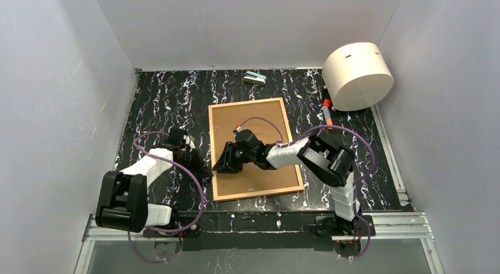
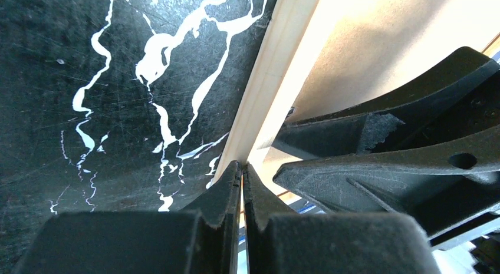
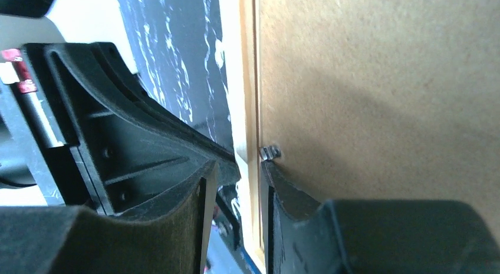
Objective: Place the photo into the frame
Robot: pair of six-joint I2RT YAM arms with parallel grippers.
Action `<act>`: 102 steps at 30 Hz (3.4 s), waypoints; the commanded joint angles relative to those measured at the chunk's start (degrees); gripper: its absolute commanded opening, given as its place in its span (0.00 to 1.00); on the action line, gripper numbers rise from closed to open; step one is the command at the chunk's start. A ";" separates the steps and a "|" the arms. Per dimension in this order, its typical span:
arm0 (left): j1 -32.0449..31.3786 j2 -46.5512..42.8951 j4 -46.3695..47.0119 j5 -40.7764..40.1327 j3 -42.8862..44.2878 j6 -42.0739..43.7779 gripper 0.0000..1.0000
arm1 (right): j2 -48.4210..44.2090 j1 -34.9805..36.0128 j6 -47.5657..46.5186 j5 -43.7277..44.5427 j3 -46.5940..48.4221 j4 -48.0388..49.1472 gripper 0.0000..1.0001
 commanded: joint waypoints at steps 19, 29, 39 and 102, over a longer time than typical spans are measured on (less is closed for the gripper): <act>-1.06 3.25 1.89 6.60 -2.13 0.91 0.06 | -10.95 -1.31 2.89 11.16 -5.58 -5.68 0.33; -1.04 4.26 2.83 6.24 -3.28 0.02 0.04 | -4.78 0.35 4.35 7.31 -2.66 -5.76 0.30; -1.07 4.15 2.44 5.65 -3.70 -0.34 0.03 | -2.08 0.80 5.22 9.76 -2.46 -3.49 0.39; -0.88 24.15 6.83 -6.62 21.30 5.76 0.13 | 19.99 -14.17 -4.13 1.72 30.69 -7.88 0.41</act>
